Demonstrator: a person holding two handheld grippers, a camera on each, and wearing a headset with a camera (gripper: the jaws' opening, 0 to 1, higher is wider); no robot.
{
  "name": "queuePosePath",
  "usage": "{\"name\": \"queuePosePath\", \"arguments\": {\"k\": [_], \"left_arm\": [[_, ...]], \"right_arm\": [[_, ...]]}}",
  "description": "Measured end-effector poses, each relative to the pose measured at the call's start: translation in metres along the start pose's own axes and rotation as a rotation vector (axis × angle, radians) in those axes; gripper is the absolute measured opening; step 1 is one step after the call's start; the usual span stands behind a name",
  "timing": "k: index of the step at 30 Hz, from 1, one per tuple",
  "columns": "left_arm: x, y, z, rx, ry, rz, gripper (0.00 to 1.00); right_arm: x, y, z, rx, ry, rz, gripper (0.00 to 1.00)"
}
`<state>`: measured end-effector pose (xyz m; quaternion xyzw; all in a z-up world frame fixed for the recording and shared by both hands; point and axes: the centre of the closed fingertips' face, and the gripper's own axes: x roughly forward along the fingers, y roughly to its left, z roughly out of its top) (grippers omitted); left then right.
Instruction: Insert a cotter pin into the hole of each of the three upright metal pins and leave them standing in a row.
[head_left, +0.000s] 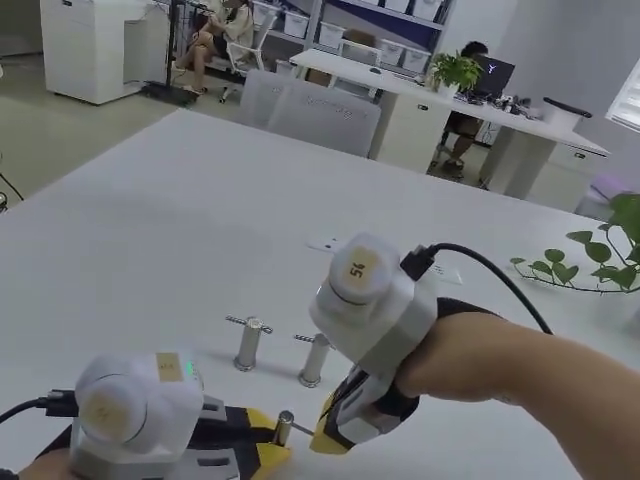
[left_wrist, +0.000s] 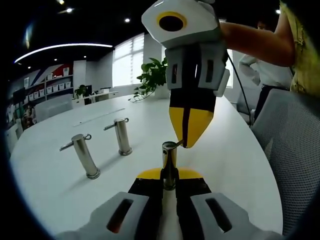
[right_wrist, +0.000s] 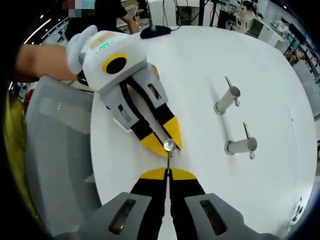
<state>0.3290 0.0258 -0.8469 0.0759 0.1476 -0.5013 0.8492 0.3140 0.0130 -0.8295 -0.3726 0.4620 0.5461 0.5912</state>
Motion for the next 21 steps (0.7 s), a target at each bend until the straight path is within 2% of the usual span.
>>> {"name": "queuePosePath", "arguments": {"k": [21], "left_arm": [[-0.0004,-0.0023,-0.0006,-0.001,0.001,-0.003,0.06]], "right_arm": [[0.0024,0.0016,0.01,-0.03,0.002,0.005,0.02]]}}
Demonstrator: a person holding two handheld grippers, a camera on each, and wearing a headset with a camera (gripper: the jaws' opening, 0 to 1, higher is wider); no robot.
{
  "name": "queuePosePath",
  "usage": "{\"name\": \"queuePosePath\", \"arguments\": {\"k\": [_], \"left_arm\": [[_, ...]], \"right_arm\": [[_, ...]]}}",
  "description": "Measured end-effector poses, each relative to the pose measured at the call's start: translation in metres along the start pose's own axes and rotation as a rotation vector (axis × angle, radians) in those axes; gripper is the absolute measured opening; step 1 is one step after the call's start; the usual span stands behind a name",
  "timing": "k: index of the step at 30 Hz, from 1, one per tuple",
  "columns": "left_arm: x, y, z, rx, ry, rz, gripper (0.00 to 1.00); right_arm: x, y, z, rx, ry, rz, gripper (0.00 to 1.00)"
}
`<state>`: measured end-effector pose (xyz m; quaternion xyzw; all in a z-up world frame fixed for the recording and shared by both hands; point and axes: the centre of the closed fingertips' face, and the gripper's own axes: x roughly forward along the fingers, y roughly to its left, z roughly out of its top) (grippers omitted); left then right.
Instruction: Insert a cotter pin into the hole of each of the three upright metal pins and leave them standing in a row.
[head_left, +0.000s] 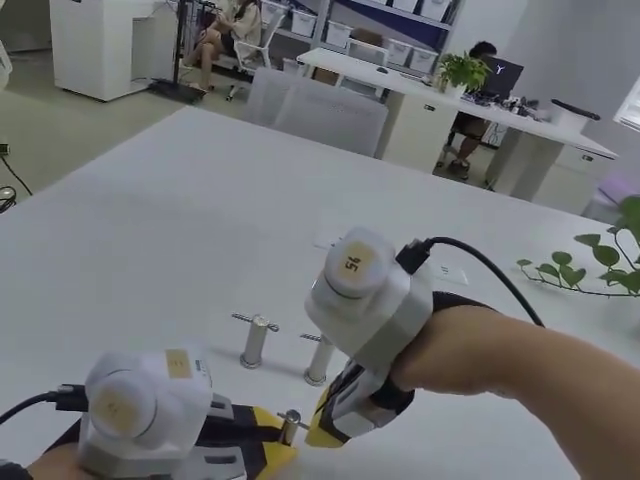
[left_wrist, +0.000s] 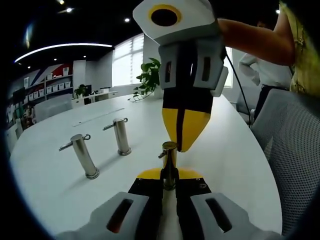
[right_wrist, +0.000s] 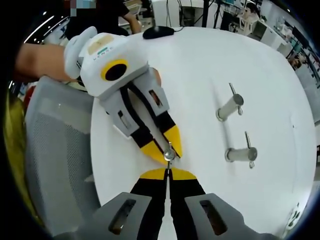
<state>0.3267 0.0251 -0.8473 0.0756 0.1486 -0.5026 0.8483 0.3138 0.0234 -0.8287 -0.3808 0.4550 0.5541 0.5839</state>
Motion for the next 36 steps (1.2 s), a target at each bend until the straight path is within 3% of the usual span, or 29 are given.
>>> {"name": "queuePosePath", "arguments": {"k": [24,36], "left_arm": [[0.0002,-0.0028,-0.0001,0.001,0.005,-0.006,0.06],[0.001,-0.0021,0.0007,-0.007,0.004,-0.002,0.06]], "right_arm": [[0.0022,0.001,0.0068,-0.04,-0.006,0.004,0.02],[0.0021,-0.0007,0.007,-0.094,-0.01,-0.014,0.03]]}}
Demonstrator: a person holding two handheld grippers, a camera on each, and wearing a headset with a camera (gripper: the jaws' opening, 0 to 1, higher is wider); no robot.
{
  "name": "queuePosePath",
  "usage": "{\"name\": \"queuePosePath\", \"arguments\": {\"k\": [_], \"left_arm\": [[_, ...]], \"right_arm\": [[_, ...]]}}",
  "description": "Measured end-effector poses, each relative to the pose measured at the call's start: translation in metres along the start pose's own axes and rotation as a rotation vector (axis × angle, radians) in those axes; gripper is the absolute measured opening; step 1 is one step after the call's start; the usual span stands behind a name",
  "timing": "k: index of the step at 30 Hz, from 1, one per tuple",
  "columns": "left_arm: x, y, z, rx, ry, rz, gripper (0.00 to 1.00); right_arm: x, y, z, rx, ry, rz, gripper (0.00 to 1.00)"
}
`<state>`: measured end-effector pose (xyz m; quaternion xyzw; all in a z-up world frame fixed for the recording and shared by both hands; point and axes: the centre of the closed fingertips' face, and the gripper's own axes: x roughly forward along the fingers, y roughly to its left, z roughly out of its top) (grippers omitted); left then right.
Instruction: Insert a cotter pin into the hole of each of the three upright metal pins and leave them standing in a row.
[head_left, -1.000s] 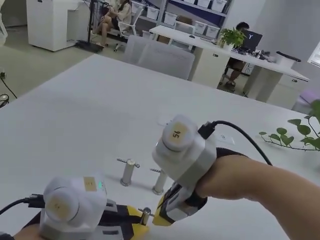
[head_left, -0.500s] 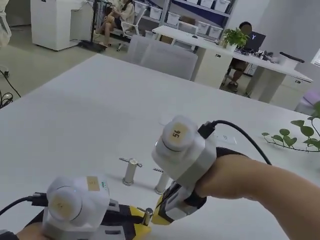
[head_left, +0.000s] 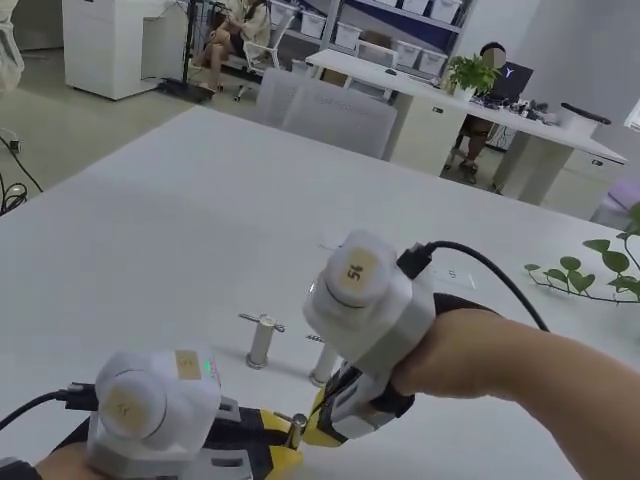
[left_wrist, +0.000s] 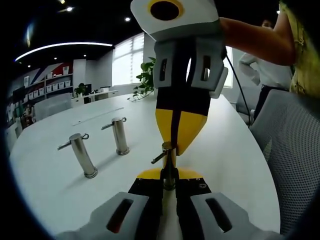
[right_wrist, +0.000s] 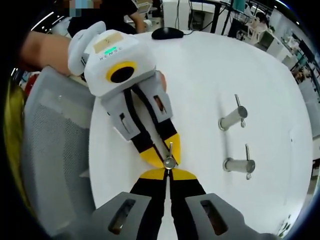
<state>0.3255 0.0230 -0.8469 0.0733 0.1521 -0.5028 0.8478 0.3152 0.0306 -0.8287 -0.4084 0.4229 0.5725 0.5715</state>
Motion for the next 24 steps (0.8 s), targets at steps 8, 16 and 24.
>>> {"name": "queuePosePath", "arguments": {"k": [8,16,24], "left_arm": [[0.0004,0.001,0.0,-0.006,-0.003,0.002,0.06],[0.0002,0.0009,-0.0005,-0.008,-0.004,0.002,0.06],[0.0004,0.0006,-0.0007,-0.011,-0.005,0.001,0.06]], "right_arm": [[0.0007,-0.0012,-0.0004,-0.015,-0.007,-0.006,0.04],[0.0025,-0.0015,0.0006,-0.038,-0.008,-0.011,0.06],[0.0034,-0.0021,0.0016,-0.055,-0.01,-0.014,0.1]]}}
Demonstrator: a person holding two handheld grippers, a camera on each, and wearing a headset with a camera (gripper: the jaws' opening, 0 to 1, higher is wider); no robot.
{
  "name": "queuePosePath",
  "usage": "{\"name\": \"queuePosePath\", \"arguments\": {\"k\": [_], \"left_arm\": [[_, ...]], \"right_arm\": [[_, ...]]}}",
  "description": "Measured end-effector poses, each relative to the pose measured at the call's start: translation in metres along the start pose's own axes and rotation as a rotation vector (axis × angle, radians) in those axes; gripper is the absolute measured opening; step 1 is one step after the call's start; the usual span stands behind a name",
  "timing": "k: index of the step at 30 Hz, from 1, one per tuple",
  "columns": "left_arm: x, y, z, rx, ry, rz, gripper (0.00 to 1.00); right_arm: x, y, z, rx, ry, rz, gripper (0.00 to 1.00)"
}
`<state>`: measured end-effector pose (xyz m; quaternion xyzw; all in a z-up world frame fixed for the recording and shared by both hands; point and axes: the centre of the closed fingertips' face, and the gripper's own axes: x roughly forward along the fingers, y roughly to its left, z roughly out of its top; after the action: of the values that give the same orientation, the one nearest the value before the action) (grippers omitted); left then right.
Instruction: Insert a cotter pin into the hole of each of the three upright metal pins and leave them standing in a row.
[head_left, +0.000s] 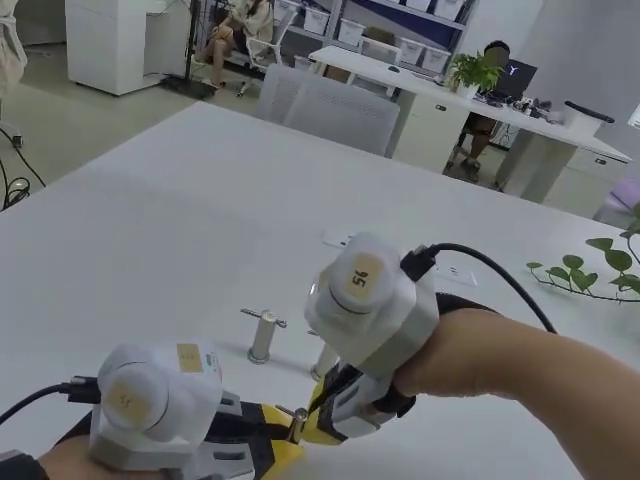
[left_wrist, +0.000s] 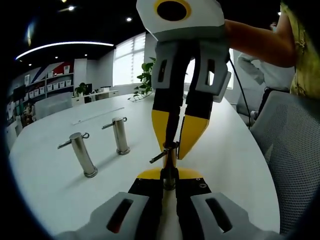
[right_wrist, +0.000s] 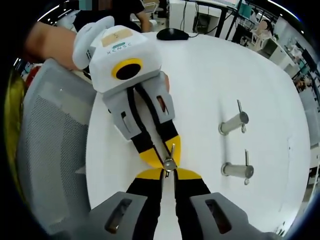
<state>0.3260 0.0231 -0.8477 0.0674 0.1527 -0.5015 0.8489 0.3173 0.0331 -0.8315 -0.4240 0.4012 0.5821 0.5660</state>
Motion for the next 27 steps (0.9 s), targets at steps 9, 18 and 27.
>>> {"name": "queuePosePath", "arguments": {"k": [9,18,27], "left_arm": [[0.0,0.0,0.0,-0.001,-0.001,0.0,0.06],[0.0,0.0,0.0,-0.001,-0.003,0.0,0.07],[0.0,0.0,0.0,-0.004,-0.002,0.002,0.07]], "right_arm": [[-0.002,0.001,0.0,0.0,-0.017,0.0,0.16],[-0.008,0.002,0.003,0.038,-0.103,-0.018,0.16],[-0.01,-0.001,0.01,0.1,-0.235,-0.062,0.17]]}}
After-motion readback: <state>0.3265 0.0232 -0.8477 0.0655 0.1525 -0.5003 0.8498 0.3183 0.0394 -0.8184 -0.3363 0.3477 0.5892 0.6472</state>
